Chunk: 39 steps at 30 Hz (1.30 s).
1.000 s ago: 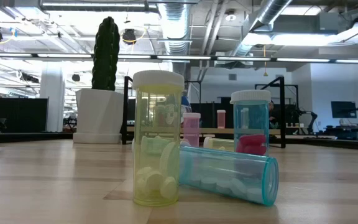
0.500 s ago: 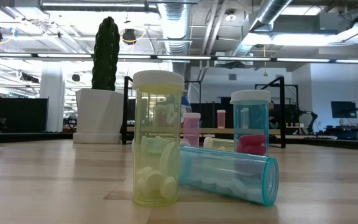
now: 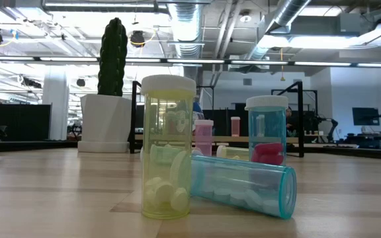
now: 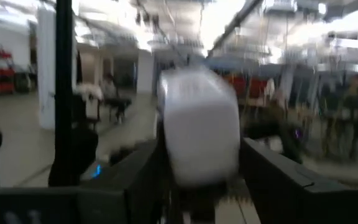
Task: Pick and place medicine bottles onto shelf by color
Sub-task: Put the white pill bottle on the shelf
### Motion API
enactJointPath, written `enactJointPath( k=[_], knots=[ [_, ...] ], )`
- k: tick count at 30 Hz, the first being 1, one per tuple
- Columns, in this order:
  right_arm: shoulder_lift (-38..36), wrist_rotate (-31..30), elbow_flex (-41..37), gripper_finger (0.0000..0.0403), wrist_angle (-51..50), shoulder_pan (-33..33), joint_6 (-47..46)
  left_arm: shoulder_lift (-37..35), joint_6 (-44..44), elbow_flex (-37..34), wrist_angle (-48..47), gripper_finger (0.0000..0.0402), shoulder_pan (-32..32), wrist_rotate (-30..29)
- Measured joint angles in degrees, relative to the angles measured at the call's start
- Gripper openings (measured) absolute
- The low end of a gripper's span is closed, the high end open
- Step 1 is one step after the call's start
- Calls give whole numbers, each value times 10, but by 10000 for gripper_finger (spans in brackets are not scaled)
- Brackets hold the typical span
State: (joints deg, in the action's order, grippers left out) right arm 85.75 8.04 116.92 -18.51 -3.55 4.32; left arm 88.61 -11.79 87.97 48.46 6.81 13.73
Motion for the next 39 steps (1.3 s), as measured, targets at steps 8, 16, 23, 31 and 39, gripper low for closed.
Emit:
enactJointPath(
  k=[8,16,23,31,39],
  knots=[
    [-56,-92,63,259,-270,0,-63,-1,29,1,-156,124,18,-22],
    [-77,-122,80,260,-428,0,-144,18,114,0,-470,126,53,-98],
    [-21,-183,79,260,-513,-7,-101,53,161,0,-590,125,54,-84],
    [56,-187,79,260,-587,-35,-87,62,170,0,-623,125,53,-115],
    [94,-182,79,260,-609,-41,-20,62,126,0,-649,125,41,-95]
  ],
)
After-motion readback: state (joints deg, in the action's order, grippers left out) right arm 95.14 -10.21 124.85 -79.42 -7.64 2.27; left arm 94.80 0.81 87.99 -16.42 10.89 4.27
